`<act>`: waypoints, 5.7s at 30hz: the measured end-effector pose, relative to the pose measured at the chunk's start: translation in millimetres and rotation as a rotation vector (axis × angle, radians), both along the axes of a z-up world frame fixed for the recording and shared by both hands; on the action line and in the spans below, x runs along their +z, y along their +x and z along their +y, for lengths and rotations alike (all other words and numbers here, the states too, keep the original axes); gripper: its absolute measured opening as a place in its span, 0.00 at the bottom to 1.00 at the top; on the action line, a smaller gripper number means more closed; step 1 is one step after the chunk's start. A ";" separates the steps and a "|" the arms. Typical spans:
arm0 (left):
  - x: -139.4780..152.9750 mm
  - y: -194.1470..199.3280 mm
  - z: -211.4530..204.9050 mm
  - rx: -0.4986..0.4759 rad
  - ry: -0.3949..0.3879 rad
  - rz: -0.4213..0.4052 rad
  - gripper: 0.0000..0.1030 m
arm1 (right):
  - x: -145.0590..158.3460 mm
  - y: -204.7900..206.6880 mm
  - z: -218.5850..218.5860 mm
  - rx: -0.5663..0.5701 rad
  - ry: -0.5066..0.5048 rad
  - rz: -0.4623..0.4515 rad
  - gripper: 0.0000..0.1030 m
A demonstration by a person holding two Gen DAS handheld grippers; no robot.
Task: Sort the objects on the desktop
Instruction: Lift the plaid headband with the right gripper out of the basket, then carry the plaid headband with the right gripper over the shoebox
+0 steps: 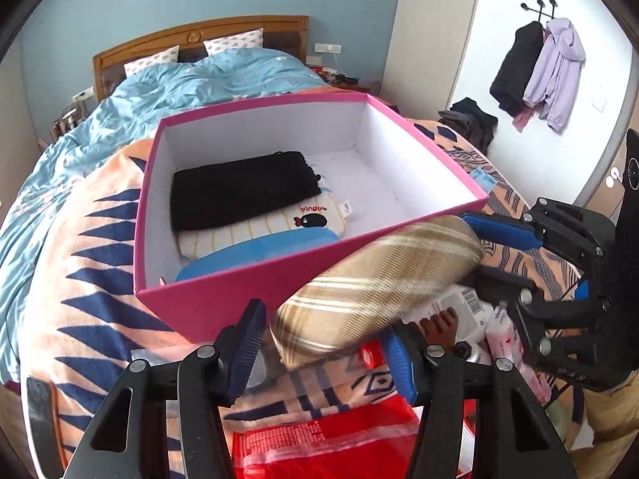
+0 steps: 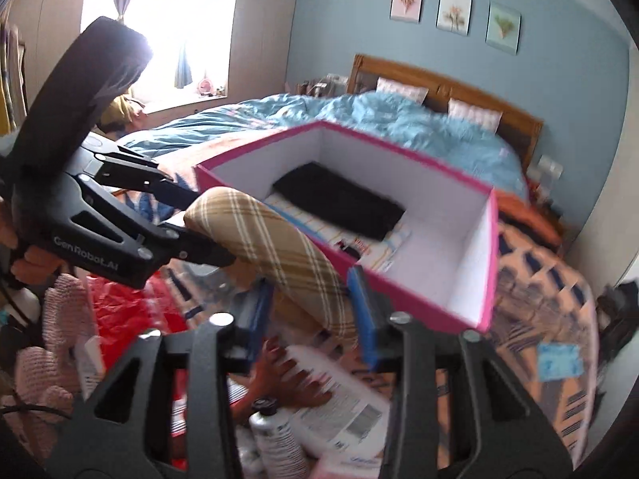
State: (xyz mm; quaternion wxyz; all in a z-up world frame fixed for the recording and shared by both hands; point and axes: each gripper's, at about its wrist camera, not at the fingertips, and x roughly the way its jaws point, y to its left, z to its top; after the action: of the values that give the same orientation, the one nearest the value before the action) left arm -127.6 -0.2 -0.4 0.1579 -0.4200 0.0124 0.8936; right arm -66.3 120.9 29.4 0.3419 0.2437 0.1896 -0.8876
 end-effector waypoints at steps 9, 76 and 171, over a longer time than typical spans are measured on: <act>-16.3 6.0 -19.0 0.030 0.090 -0.072 0.63 | 7.2 -33.0 30.5 -0.100 -0.158 -0.164 0.25; 19.0 -1.8 -2.5 0.052 0.219 -0.066 0.17 | 25.2 -37.5 89.0 -0.157 -0.425 -0.396 0.22; 20.6 -142.2 21.0 0.182 0.130 -0.137 0.17 | 34.7 -173.3 67.5 -0.220 -0.224 -0.356 0.22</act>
State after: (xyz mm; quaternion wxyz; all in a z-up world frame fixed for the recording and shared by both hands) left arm -269.8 20.8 20.2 0.1036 -0.4683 -0.0946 0.8723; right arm -239.6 188.4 64.1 0.2958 0.3763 -0.0010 -0.8780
